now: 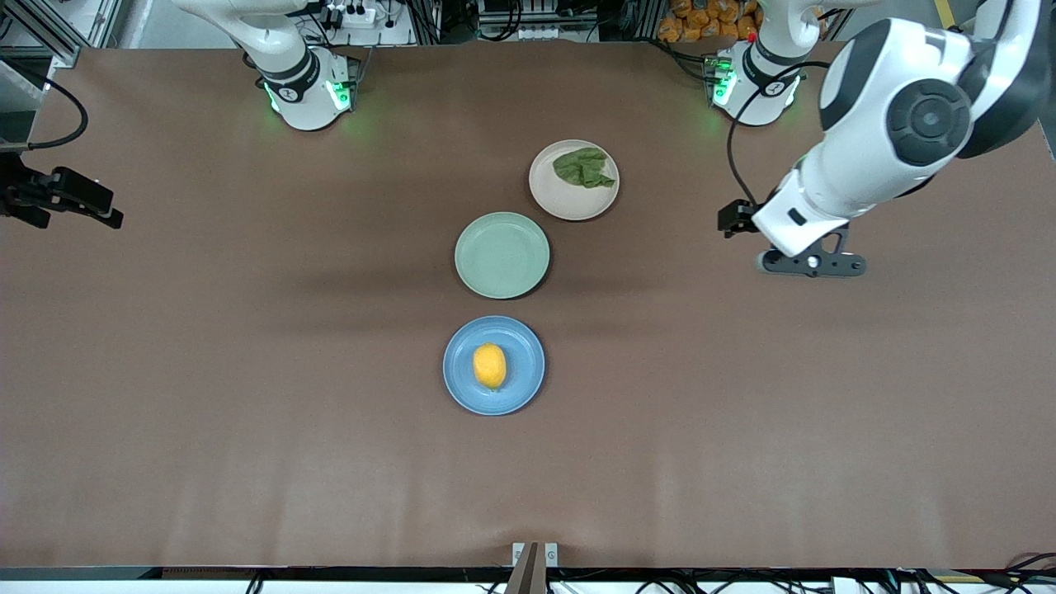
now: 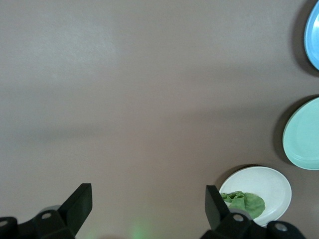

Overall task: Pick lemon and lettuce from blue and beige plates
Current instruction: 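Move the left gripper toward the lettuce on the beige plate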

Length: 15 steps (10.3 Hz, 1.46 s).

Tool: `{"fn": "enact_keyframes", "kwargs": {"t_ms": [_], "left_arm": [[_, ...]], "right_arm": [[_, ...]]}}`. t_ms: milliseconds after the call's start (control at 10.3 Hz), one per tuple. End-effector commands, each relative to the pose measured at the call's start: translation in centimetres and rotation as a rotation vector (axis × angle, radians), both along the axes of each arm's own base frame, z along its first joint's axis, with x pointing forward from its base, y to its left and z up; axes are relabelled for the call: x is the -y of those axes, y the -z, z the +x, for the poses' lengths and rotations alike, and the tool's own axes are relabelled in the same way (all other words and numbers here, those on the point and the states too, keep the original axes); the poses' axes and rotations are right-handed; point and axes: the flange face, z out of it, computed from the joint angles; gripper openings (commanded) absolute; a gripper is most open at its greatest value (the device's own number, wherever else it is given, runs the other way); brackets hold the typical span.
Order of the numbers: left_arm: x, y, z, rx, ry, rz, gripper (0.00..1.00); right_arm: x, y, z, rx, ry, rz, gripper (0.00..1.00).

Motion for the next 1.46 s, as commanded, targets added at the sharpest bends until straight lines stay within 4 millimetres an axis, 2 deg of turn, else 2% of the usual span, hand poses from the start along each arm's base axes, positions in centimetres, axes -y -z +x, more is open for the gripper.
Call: {"fn": "enact_keyframes", "kwargs": {"t_ms": [0,291,582,873,1358], "left_arm": [[1.6,0.8,-0.7,-0.016,-0.035,-0.009,1.00],[6.2,3.8,-2.0,-0.066,-0.052,0.019,1.00],[11.5,8.5,-4.1,-0.144,-0.074,0.078,1.00],[17.5,14.5,-7.8,-0.228,-0.068,0.163,1.00],[24.7,23.0,-14.5,-0.352,-0.043,0.239,1.00]], "right_arm": [[-0.4,0.1,0.1,-0.007,-0.019,0.021,1.00],[-1.3,0.4,0.3,-0.012,-0.034,0.021,1.00],[-1.4,0.5,0.3,-0.016,-0.036,0.021,1.00],[-1.3,0.5,0.3,-0.016,-0.034,0.021,1.00],[-1.1,1.5,0.9,-0.034,-0.051,0.022,1.00]]}}
